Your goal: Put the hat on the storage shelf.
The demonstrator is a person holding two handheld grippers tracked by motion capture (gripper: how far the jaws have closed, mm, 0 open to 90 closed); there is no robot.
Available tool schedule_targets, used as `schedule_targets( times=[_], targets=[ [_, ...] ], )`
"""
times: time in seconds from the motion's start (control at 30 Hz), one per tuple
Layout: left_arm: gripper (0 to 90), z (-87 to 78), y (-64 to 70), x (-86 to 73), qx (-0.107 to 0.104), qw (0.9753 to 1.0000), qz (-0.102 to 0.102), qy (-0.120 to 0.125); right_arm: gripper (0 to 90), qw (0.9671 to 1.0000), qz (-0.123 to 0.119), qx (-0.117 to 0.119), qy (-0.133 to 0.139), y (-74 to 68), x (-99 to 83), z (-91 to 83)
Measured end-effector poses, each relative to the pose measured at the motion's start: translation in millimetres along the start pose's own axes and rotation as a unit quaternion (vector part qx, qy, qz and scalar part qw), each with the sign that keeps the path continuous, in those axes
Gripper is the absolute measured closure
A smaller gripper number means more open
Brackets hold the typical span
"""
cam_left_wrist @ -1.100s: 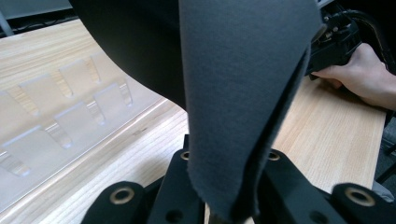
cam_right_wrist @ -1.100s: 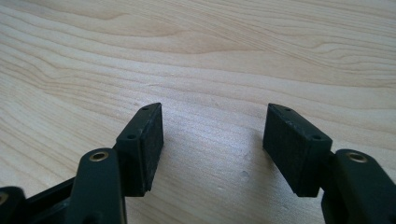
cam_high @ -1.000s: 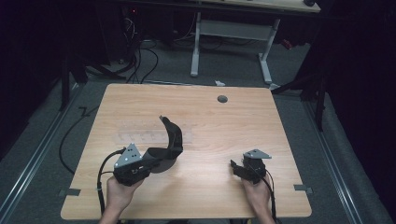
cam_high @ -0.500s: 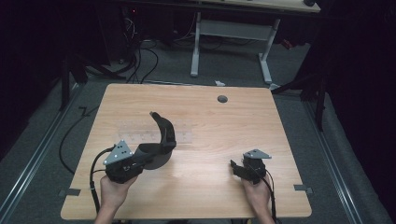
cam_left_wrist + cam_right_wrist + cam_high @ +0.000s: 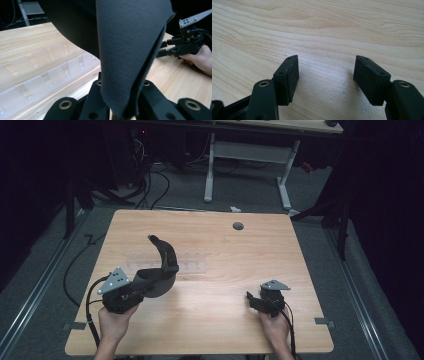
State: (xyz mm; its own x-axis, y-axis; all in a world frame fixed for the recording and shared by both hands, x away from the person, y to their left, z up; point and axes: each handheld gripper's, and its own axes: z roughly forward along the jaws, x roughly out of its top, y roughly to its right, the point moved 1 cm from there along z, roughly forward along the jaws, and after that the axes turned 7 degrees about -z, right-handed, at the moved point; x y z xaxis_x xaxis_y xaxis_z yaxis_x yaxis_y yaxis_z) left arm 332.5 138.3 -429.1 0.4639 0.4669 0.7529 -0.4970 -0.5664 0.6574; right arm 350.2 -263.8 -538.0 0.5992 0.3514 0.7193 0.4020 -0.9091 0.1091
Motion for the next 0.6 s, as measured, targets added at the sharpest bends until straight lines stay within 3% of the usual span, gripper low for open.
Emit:
schedule_targets(
  times=[0.6],
  targets=[
    [86.1, -8.9, -21.5, 28.2, 0.036, 0.9985, 0.0, 0.041, 36.5, 1.0, -0.001, 0.001, -0.001, -0.7, -0.3, -0.4]
  ],
)
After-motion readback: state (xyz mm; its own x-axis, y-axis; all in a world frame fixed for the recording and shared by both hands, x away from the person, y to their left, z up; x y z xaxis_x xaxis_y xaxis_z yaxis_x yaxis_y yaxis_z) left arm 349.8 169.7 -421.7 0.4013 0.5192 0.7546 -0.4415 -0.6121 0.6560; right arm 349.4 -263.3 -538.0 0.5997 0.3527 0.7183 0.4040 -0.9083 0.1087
